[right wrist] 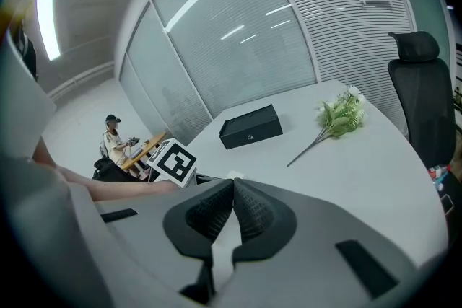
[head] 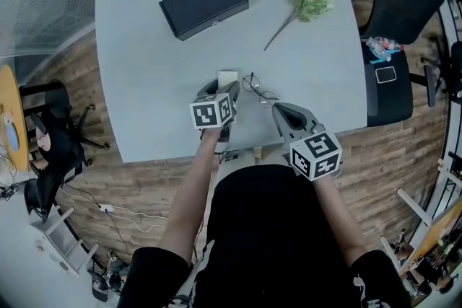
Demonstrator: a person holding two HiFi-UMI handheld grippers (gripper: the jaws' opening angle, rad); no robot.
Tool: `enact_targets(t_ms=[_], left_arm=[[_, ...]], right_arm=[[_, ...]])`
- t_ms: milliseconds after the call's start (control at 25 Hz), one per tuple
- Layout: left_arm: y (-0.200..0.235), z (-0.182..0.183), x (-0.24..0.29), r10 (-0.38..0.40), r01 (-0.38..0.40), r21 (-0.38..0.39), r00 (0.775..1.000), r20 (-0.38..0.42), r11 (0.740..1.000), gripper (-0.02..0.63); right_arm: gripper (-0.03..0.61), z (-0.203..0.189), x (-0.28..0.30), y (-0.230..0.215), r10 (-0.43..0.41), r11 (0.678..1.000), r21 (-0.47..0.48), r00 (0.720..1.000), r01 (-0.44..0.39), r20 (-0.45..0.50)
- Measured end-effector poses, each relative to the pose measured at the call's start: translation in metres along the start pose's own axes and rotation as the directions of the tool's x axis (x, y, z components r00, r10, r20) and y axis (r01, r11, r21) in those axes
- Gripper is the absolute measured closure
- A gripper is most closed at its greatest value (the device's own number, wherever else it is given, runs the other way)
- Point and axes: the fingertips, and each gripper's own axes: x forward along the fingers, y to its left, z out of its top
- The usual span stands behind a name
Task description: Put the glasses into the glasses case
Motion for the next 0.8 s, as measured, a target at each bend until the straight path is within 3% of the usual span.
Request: enact_targets(t_ms=[120,280,560,800], left_arm=[[0.004,-0.001,-0.008,-0.074,0.075,-0.107,0.997,0.016,0.991,0.327],[0.011,-0.003,-0.015,-0.163,0.17,-0.221,0.985,0.05,0.96,0.327],[0.016,-0.003,-0.017,-0.264,0.28,-0.269,0.96,0.096,0.922,0.327],[0.019,-0.002,-0.016,-0.3,0.321,-0.275,0.947,0.118,0.906,0.327]], right_arm=[[0.561,-0.002,0.006,0.01,-0.004,1.0,-0.003,1.0,0.004,-0.004],[0.56,-0.011,0.02,0.023,-0.003,1.0,-0.012,1.0,0.002,-0.031],[0.56,-0.033,0.057,0.045,-0.009,1.0,-0.022,0.994,0.007,-0.106],[0.56,-0.056,0.088,0.054,-0.066,0.997,-0.051,0.985,0.058,-0.161]])
